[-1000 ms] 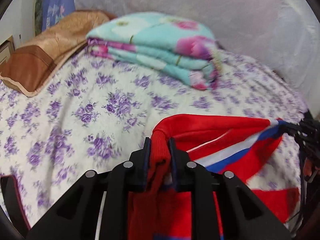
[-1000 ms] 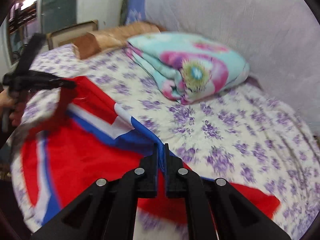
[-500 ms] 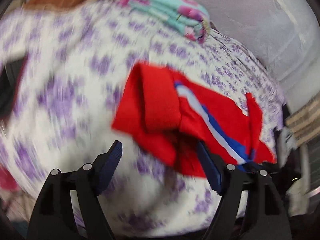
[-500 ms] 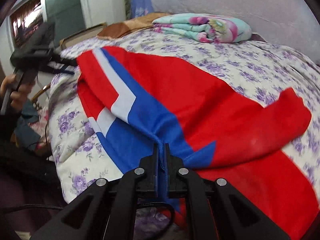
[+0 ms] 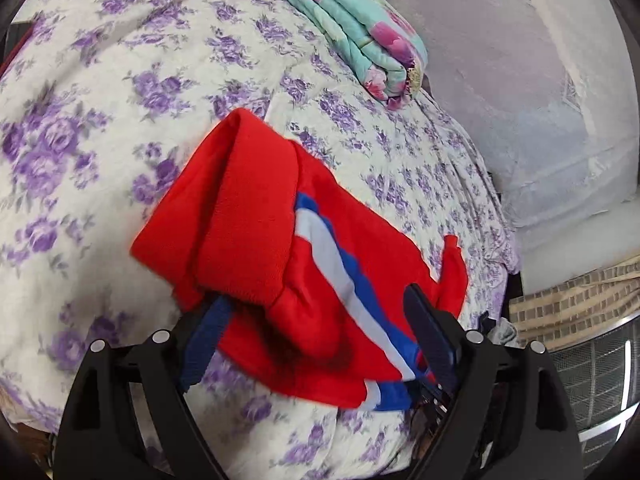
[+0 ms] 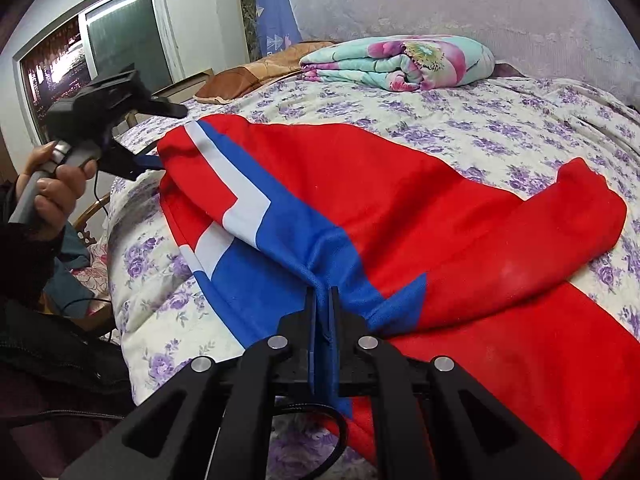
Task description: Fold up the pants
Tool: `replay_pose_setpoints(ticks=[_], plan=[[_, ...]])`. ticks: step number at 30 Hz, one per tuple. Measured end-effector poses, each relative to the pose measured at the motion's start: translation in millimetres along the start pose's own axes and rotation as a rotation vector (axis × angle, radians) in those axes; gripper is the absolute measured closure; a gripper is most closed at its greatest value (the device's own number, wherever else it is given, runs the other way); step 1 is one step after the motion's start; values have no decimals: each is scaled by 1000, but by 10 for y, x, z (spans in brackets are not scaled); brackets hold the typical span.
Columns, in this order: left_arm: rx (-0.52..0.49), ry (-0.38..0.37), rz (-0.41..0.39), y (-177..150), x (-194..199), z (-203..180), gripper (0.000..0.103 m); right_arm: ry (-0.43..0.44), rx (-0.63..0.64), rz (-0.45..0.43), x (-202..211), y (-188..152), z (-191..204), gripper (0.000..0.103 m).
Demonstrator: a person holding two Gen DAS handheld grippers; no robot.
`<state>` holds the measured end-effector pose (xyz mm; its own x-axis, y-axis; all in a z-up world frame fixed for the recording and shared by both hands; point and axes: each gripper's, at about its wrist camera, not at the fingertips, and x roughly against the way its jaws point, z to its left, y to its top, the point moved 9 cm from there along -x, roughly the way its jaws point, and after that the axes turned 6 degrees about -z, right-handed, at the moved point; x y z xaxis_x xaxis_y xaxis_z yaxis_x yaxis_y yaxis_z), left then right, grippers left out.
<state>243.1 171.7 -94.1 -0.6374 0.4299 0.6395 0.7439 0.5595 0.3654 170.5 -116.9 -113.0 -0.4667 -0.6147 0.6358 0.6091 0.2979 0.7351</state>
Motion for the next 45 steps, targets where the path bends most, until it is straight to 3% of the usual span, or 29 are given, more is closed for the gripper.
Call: replay_pose_setpoints(ticks=[1,3,5,7,9,11,14,16,18,21,22,24,27,29,31,32,33,35,37,39,41,42,43,44,45], plan=[[-12,27,-9,25,-25,18,28,0,0,1,2,4,0,97],[-10,49,-8,63,-48,84,58,2,-1,-1,7,9,0,96],[-16,70,-20,122,-4,134,69,3,1,-17,41,40,16,96],[-70,94,-52,165,121,85,75,10,7,-65,185,143,96,96],[-187,160,-102,200,297,-7,76,37,36,-98,325,234,226,96],[-271,224,-96,166,341,15,75,35,87,-86,336,214,324,96],[-305,333,-33,24,198,292,72,27,80,14,107,-8,324,96],[-330,377,-23,-42,133,417,61,11,73,59,-7,-124,315,94],[-374,443,-78,-2,172,468,33,5,92,56,-4,-120,342,91],[-419,503,-137,106,244,518,16,-5,113,64,-14,-159,360,85],[-423,511,-141,134,257,549,13,1,121,65,-9,-170,382,81],[-412,521,-134,161,298,624,8,21,138,63,25,-195,434,60],[-378,533,-117,116,397,678,8,20,159,34,163,-159,484,57],[-416,572,-169,79,598,561,8,-2,103,-51,436,62,344,54],[-489,620,-280,71,853,314,9,-113,16,-144,717,352,-9,25],[-544,619,-347,39,979,96,9,-191,-37,-181,831,489,-237,3],[-581,591,-373,-5,1017,-74,9,-304,-118,-218,956,661,-588,3],[-646,500,-348,-187,902,-419,9,-417,-222,-179,936,812,-1050,3],[-740,407,-291,-474,637,-747,9,-500,-283,-71,691,901,-1466,3],[-809,372,-249,-691,337,-931,9,-607,-291,9,353,934,-1786,3],[-838,349,-159,-920,-124,-967,9,-697,-276,121,2,808,-1973,4],[-835,366,-115,-985,-315,-902,9,-743,-241,202,-193,675,-2056,17],[-823,388,-76,-1033,-450,-819,9,-765,-217,253,-292,554,-2101,38],[-806,394,-33,-1090,-571,-730,9,-726,-229,283,-372,426,-2118,72],[-811,402,-32,-1112,-627,-672,9,-699,-247,236,-315,424,-2104,95]])
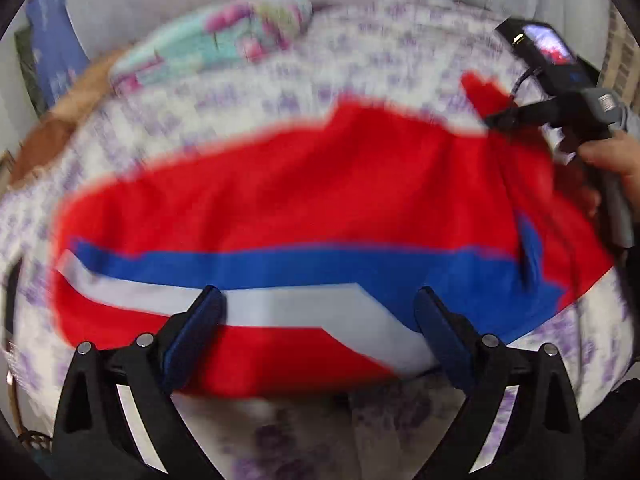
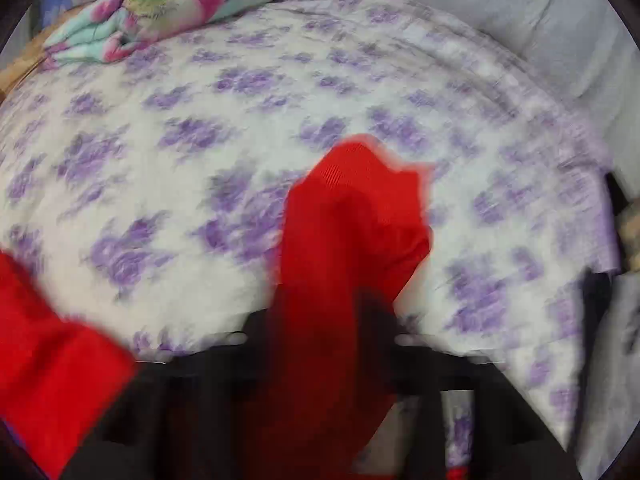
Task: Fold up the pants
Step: 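Lay the red garment flat on the quilt and release with both grippers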
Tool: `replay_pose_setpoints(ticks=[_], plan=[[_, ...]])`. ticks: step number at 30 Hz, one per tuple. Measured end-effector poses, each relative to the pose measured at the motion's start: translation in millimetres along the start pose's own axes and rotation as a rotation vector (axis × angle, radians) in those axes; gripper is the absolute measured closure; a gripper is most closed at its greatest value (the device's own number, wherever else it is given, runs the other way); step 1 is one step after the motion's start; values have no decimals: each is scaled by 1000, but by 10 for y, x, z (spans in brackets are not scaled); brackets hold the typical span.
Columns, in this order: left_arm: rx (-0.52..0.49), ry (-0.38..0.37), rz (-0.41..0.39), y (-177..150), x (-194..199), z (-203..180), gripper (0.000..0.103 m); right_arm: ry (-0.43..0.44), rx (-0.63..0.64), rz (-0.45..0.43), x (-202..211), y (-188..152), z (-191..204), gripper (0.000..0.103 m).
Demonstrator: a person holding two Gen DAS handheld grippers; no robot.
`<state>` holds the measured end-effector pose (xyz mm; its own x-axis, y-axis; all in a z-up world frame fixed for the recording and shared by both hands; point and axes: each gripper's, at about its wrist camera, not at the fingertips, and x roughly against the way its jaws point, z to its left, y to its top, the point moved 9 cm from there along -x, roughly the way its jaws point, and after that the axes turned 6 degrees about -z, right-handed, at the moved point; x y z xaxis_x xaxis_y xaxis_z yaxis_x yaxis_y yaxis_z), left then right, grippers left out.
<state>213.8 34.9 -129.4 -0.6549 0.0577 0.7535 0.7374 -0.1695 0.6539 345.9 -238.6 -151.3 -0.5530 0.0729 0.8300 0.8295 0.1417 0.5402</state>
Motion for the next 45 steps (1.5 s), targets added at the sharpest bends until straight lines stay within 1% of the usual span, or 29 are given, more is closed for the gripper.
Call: replay_pose_setpoints(ticks=[2,3,4,6,7,8,9,10,12,14,15,17,20,22,23,24,25,26,28,30,32,33,34,36,37,39,40,41,45], plan=[[-35,8,-35,-11,29,16,8,45,-95,-99,332,-21,-262,98],[-35,0,-37,-11,29,31,8,98,-184,-193,649,-62,-482,98],[-29,-9,-39,-9,26,52,8,112,-236,-253,856,-121,-635,98],[-9,-36,-50,6,35,86,7,130,-366,-377,1271,-386,-996,93],[-9,-40,-52,12,22,86,7,132,-454,-414,1400,-651,-1162,87],[-19,-34,-53,7,13,92,6,118,-521,-415,1420,-880,-1256,57],[-30,-26,-54,-1,15,68,5,99,-588,-392,1376,-1135,-1328,34],[-41,-20,-57,-8,14,56,5,131,-657,-327,1265,-1456,-1332,31],[-53,-16,-59,0,0,51,5,192,-688,-267,1217,-1716,-1313,32],[-54,-26,-56,-6,6,52,5,182,-671,-299,1327,-1772,-1383,31],[-54,-30,-54,-8,15,59,5,177,-661,-316,1384,-1763,-1427,18],[-45,-39,-51,-19,56,85,5,138,-663,-348,1478,-1733,-1563,3],[10,-84,-49,-33,163,157,5,227,-709,-297,1360,-1678,-1598,3],[38,-107,-52,-41,229,194,5,215,-748,-248,1226,-1683,-1665,12],[38,-117,-56,-49,286,183,5,206,-757,-227,1178,-1709,-1680,36],[22,-124,-59,-54,317,145,5,203,-764,-208,1135,-1711,-1695,69],[1,-135,-62,-50,345,80,6,248,-787,-203,1100,-1748,-1710,80],[-21,-152,-66,-41,371,-8,6,280,-806,-206,1096,-1743,-1703,83],[-66,-189,-80,27,412,-226,6,301,-831,-228,1124,-1767,-1754,84],[-98,-224,-124,166,485,-446,6,340,-836,-311,1317,-1729,-1790,84],[-105,-255,-157,283,516,-602,5,341,-802,-390,1523,-1704,-1818,84],[-113,-260,-148,298,467,-660,5,320,-780,-394,1561,-1732,-1834,84],[-122,-249,-116,274,372,-700,5,301,-771,-368,1528,-1772,-1843,84],[-120,-243,8,89,81,-735,6,265,-775,-248,1297,-1961,-1863,84],[-115,-249,55,-29,-30,-745,6,285,-788,-166,1132,-2100,-1836,84],[-142,-243,32,-83,8,-760,6,321,-805,-181,1164,-2165,-1867,81],[-150,-251,33,-103,44,-771,6,300,-791,-180,1215,-2175,-1895,78],[-142,-273,39,-121,86,-768,6,262,-778,-195,1281,-2166,-1941,68],[-145,-297,55,-165,170,-729,6,82,-728,-319,1702,-2057,-2200,66]])
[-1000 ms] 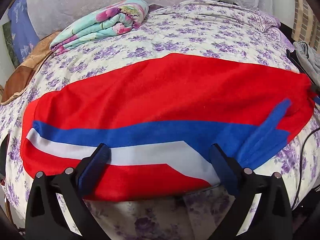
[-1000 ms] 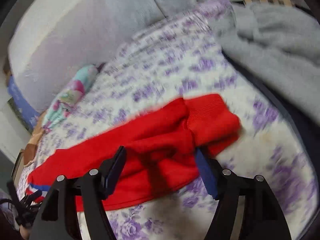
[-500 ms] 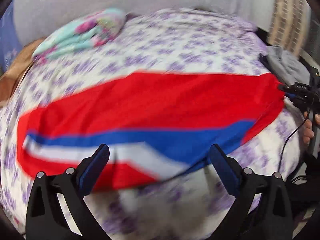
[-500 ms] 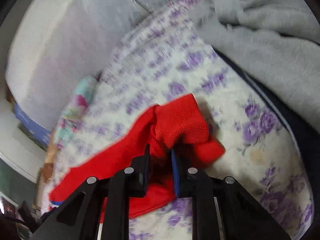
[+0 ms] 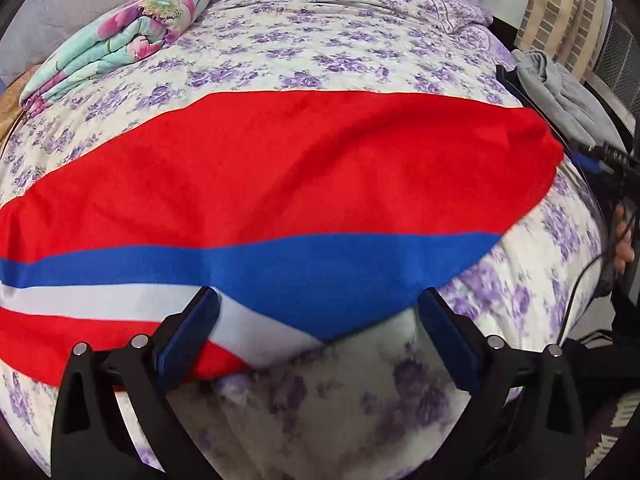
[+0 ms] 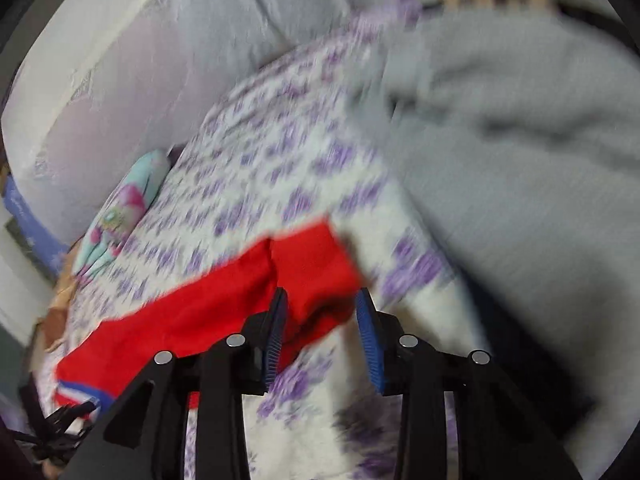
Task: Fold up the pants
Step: 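Lay the red garment flat on the quilt and release with both grippers, then grasp the red garment's ribbed cuff with the right gripper and lift it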
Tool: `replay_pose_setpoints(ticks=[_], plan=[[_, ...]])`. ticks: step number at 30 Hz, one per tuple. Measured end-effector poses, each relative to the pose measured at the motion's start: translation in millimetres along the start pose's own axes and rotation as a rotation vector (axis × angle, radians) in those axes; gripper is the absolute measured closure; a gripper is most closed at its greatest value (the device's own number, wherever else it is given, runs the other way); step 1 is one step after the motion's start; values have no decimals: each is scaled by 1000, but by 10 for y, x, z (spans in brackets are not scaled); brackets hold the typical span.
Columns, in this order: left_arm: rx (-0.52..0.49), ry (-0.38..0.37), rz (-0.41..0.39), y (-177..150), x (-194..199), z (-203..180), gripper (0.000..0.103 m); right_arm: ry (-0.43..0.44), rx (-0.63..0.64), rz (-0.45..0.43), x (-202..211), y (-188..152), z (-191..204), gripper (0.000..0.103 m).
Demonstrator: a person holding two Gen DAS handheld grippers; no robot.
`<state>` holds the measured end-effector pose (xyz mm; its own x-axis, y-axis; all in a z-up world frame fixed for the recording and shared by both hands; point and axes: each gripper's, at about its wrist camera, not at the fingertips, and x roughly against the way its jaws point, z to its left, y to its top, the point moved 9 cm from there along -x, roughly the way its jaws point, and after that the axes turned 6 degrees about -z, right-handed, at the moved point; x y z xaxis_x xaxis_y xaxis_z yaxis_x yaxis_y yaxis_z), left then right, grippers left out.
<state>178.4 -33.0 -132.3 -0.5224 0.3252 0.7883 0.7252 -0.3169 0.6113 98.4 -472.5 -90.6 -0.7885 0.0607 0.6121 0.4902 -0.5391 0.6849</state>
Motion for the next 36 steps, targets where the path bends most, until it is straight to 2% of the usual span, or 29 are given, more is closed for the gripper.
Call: replay_pose_setpoints(ticks=[2,3,5,6,7,8,9,10,11,12,13,16,17,18,20,21,22,25,27,28,30,33,36], plan=[[4,1,-12,51,52,26,6,11,27,-55,112,140,97,61],[19,-15,-35,116,99,23,6,27,43,-62,109,188,182,55],[55,-35,-96,270,190,43,6,88,92,-46,24,185,422,52],[91,-37,-121,350,204,78,5,98,108,-24,-76,171,512,48],[108,-37,-122,372,181,102,5,71,147,38,-273,63,556,45],[127,-27,-90,345,72,157,5,12,166,116,-455,-75,517,39],[139,1,-7,217,-118,232,6,-30,155,260,-697,-315,408,37],[128,10,26,101,-222,253,6,-18,169,241,-738,-332,420,37],[74,32,-10,88,-163,201,6,-29,221,186,-674,-279,443,36],[36,46,-6,41,-119,148,5,-61,255,220,-655,-285,463,36],[23,49,-12,25,-67,130,6,-53,252,216,-610,-247,502,36],[27,3,-74,140,160,117,6,107,280,134,-425,49,987,35],[20,24,-139,265,290,174,5,166,307,130,-421,102,1232,26],[14,55,-190,382,377,232,5,241,328,146,-443,133,1510,12],[23,120,-240,542,408,402,5,418,350,247,-603,61,2178,6],[43,146,-240,582,351,538,5,513,354,324,-750,-47,2552,6],[71,181,-222,586,254,700,5,561,356,373,-850,-141,2784,6],[201,190,-132,392,-25,1104,5,634,386,542,-1350,-525,3441,6],[213,178,-171,294,-50,1213,5,635,391,652,-1732,-810,3743,6],[221,138,-206,299,9,1204,5,636,396,687,-1849,-910,3837,6],[256,103,-220,289,22,1243,5,646,403,758,-2037,-1082,3960,6],[270,81,-227,286,25,1266,5,711,397,896,-2004,-1323,4051,6],[286,60,-232,301,34,1269,5,894,393,953,-1732,-1311,4168,6]])
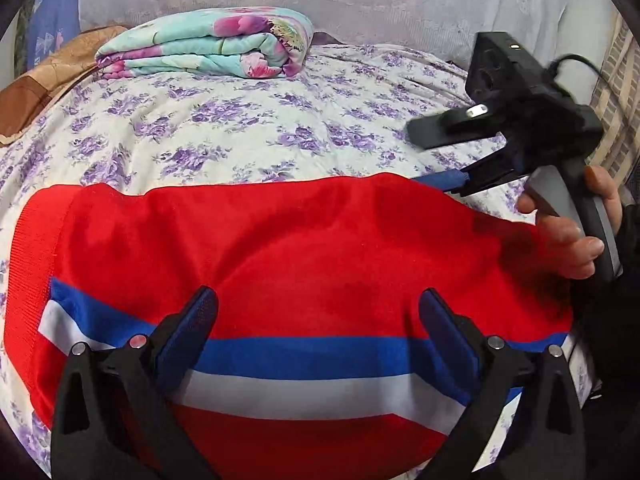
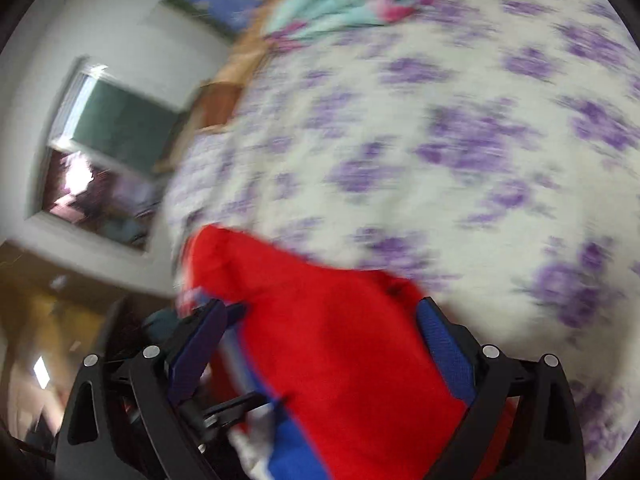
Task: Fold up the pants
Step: 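Grasp the red garment's ribbed cuff with the right gripper and lift it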
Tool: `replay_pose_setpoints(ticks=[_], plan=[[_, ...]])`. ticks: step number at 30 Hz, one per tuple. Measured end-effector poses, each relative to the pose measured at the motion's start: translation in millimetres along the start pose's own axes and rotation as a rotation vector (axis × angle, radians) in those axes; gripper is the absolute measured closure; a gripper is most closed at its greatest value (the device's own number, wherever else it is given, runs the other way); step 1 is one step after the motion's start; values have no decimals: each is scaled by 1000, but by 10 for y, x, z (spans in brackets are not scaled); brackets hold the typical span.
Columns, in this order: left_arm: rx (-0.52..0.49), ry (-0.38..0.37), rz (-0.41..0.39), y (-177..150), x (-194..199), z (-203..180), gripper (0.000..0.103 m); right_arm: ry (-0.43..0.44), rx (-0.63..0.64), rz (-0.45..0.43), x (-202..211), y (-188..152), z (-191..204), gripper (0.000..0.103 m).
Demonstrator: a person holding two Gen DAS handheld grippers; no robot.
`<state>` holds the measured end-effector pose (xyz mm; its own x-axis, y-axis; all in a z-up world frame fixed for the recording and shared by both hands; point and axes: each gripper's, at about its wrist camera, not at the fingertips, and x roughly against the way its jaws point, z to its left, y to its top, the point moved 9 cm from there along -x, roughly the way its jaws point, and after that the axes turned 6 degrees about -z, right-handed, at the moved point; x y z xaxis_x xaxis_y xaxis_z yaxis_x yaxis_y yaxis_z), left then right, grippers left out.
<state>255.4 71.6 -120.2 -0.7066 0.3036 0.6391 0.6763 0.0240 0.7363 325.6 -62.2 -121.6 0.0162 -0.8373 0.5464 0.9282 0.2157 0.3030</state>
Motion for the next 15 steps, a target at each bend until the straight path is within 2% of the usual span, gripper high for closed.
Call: replay_pose_setpoints(ticks=[4,7,10,12,15], plan=[[23,-23,-7,20,-3,15,5,158,7,53,79,-71,164,6],[20,-17,-6,13,6,9,5,119,-17,132,-5,-157,96,6],[18,-15,-5,12,1,15,5,5,-39,231,-170,-304,-70,6],[17,-13,-5,15,-6,17,5,4,-39,232,-244,-284,-53,6],[15,-11,-4,12,-8,27,5,54,-24,191,-351,-155,80,9]])
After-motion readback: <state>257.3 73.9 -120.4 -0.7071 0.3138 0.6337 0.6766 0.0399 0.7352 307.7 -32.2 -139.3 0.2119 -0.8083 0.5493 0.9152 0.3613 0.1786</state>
